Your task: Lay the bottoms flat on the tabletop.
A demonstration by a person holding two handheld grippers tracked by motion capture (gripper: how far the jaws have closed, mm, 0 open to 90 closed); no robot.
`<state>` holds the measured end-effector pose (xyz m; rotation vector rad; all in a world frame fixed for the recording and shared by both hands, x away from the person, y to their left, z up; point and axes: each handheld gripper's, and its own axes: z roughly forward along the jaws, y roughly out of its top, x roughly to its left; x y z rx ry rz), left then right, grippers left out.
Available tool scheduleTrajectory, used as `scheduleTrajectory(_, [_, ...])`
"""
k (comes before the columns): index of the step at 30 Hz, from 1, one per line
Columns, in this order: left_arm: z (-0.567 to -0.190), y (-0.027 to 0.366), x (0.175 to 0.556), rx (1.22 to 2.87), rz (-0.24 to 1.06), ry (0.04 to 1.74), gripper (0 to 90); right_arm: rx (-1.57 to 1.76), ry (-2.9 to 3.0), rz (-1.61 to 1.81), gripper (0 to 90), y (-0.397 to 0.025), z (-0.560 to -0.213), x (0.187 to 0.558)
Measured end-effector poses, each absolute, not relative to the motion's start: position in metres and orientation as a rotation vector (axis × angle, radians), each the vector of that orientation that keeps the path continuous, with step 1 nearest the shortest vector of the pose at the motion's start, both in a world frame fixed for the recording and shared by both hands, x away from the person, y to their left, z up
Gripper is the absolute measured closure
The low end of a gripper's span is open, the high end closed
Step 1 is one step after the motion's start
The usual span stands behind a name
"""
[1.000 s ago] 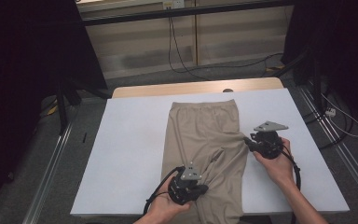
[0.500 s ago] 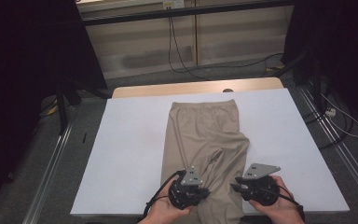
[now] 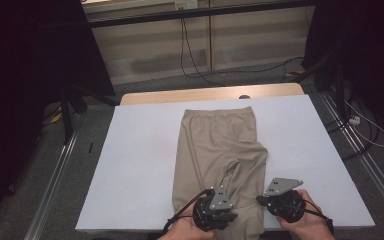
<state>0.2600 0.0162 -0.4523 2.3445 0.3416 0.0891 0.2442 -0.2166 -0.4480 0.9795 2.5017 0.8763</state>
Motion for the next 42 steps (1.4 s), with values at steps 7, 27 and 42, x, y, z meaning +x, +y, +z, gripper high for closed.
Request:
scheduleTrajectory(7, [-0.452, 0.016, 0.262, 2.345, 0.059, 0.357, 90.0, 0.998, 2.474, 0.887, 90.0, -0.228, -0.443, 0.246])
scheduleTrajectory(27, [-0.447, 0.008, 0.253, 2.272, -0.076, 0.353, 76.6, 1.025, 2.504, 0.992, 78.5, -0.254, -0.438, 0.216])
scheduleTrajectory(42, [-0.452, 0.028, 0.259, 2.34, 0.096, 0.316, 73.0, 0.865, 2.615, 0.971, 90.0, -0.209, -0.45, 0.218])
